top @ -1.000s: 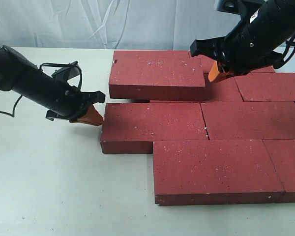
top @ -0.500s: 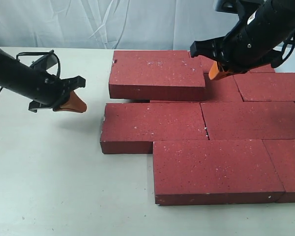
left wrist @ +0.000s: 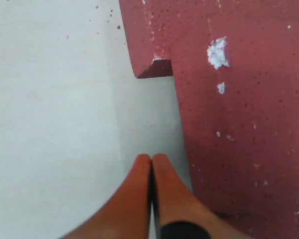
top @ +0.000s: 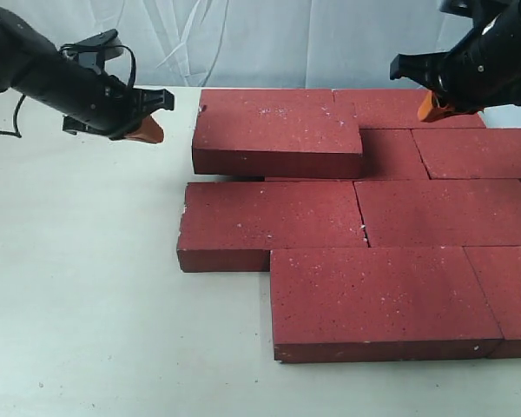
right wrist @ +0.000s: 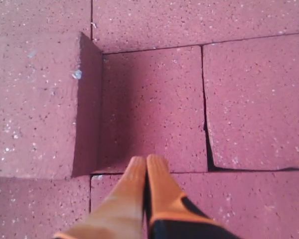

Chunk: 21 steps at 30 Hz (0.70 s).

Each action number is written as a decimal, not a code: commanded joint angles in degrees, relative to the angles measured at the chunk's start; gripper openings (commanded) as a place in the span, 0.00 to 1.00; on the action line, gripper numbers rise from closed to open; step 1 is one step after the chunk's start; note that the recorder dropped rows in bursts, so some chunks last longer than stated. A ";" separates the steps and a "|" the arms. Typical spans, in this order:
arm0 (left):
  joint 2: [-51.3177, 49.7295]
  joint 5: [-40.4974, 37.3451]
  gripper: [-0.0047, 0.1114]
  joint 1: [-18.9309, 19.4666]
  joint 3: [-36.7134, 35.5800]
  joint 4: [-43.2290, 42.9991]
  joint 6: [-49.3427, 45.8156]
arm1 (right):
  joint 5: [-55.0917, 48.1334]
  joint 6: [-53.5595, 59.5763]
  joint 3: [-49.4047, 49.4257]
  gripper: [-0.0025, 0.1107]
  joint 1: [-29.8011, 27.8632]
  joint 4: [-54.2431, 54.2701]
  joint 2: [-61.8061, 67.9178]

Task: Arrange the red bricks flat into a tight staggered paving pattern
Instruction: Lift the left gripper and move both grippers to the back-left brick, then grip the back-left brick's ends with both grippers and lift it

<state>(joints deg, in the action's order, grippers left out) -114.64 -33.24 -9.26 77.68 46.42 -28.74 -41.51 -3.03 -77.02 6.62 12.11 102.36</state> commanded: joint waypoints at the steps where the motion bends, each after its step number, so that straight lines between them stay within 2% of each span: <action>1: 0.05 4.00 0.04 -1.42 2.19 -0.63 2.25 | -1.23 0.65 -5.73 0.01 -0.20 0.22 5.62; 8: -0.92 5.42 0.04 -2.34 3.13 -0.51 2.88 | -0.07 0.89 -8.08 0.01 -0.20 3.36 12.16; 14: -5.72 2.07 0.04 -2.58 5.82 4.30 3.03 | 2.62 3.70 -8.08 0.01 0.04 6.59 14.24; 21: -6.96 2.93 0.04 -4.01 6.36 4.60 3.03 | 5.24 3.70 -8.08 0.01 0.87 9.19 17.16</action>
<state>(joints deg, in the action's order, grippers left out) -121.30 -30.70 -12.59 83.49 50.09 -25.88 -37.62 0.00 -84.79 7.24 19.63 118.63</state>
